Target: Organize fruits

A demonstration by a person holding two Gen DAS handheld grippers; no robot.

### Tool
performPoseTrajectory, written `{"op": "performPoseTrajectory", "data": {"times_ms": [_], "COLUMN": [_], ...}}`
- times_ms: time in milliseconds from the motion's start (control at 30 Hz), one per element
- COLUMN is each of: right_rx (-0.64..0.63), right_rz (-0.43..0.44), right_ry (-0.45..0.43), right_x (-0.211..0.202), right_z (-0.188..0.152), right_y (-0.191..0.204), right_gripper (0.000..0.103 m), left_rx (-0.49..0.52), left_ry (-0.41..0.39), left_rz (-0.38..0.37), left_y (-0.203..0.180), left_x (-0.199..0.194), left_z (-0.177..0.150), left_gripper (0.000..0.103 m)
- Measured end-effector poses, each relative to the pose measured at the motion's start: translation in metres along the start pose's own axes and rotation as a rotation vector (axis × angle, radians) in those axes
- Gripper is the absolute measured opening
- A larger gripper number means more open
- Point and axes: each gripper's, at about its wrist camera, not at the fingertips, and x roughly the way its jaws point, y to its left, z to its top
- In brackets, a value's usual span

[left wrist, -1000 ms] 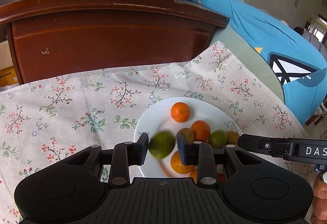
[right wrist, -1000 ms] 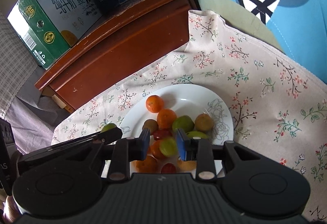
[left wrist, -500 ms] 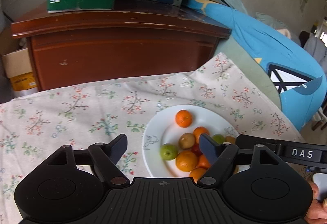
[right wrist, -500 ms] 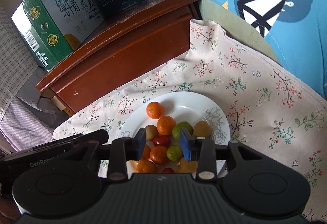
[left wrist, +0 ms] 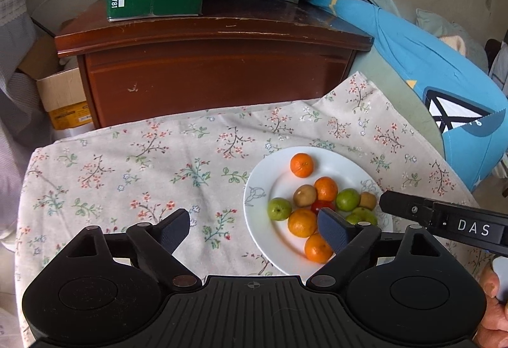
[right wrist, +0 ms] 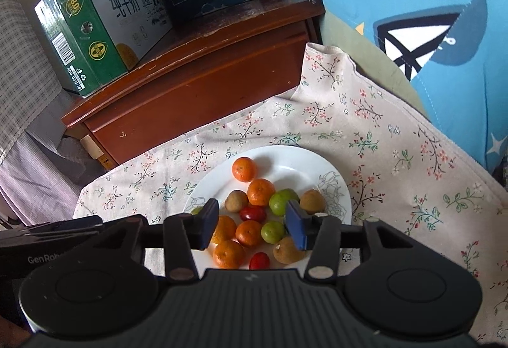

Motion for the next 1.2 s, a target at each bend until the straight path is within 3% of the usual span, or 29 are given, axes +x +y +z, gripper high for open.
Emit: {"op": "performPoseTrajectory", "data": {"times_ms": [100, 367, 1200], "right_rx": [-0.010, -0.029, -0.042], "right_rz": [-0.015, -0.060, -0.219], "right_ry": [-0.001, 0.013, 0.069], "right_x": [-0.004, -0.011, -0.024], "right_z": [0.000, 0.000, -0.009], "right_y": [0.002, 0.004, 0.009], "right_gripper": [0.056, 0.058, 0.081], "left_rx": [-0.001, -0.012, -0.037], "left_ry": [0.007, 0.021, 0.064], "left_rz": [0.011, 0.053, 0.120], "left_y": [-0.003, -0.006, -0.009], "left_x": [-0.006, -0.016, -0.027], "left_z": [0.000, 0.001, -0.002], "left_gripper": [0.090, 0.092, 0.097]}}
